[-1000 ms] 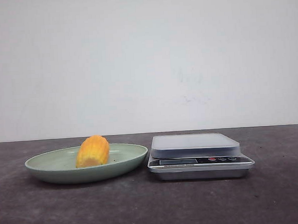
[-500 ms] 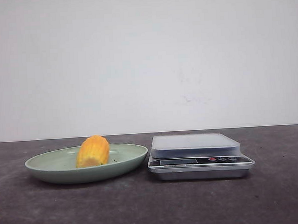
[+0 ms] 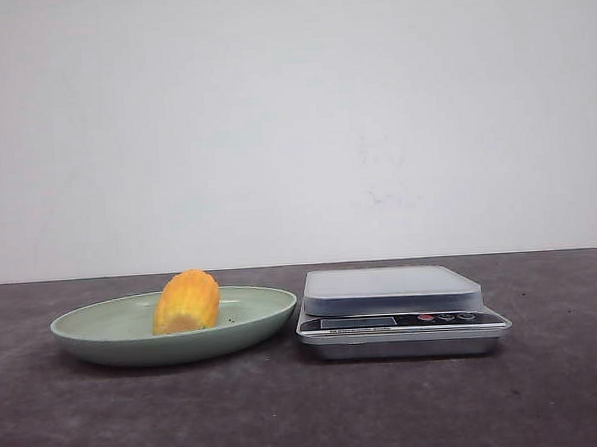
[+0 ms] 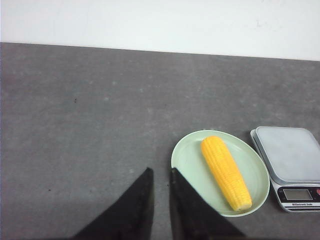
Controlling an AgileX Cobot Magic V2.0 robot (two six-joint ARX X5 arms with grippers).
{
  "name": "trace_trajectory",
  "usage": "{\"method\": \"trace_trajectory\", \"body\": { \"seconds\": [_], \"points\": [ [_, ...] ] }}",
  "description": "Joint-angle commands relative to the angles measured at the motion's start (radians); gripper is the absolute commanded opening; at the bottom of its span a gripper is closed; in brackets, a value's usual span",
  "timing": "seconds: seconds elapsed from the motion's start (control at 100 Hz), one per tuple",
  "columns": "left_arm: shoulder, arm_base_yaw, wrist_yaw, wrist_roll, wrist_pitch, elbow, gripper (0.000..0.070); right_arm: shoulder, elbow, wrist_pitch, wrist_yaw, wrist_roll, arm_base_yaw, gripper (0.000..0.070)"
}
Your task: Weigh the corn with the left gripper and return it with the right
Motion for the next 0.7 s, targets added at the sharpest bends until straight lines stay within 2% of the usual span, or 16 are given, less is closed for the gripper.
{"method": "trace_trajectory", "body": {
  "seconds": [0.0, 0.46, 0.56, 0.69],
  "points": [
    [0.003, -0.011, -0.002, 0.014, 0.008, 0.013, 0.0011, 0.004, 0.012, 0.019, 0.001, 0.011, 0.005, 0.0007],
    [-0.014, 0.012, -0.008, 0.014, 0.007, 0.013, 0.0011, 0.004, 0.012, 0.020, 0.001, 0.011, 0.005, 0.0007],
    [-0.015, 0.099, -0.007, 0.015, 0.010, 0.011, 0.0011, 0.004, 0.012, 0.020, 0.001, 0.011, 0.005, 0.0007],
    [-0.016, 0.309, -0.007, 0.010, 0.017, 0.002, 0.0011, 0.004, 0.012, 0.020, 0.000, 0.011, 0.005, 0.0007]
  ]
}}
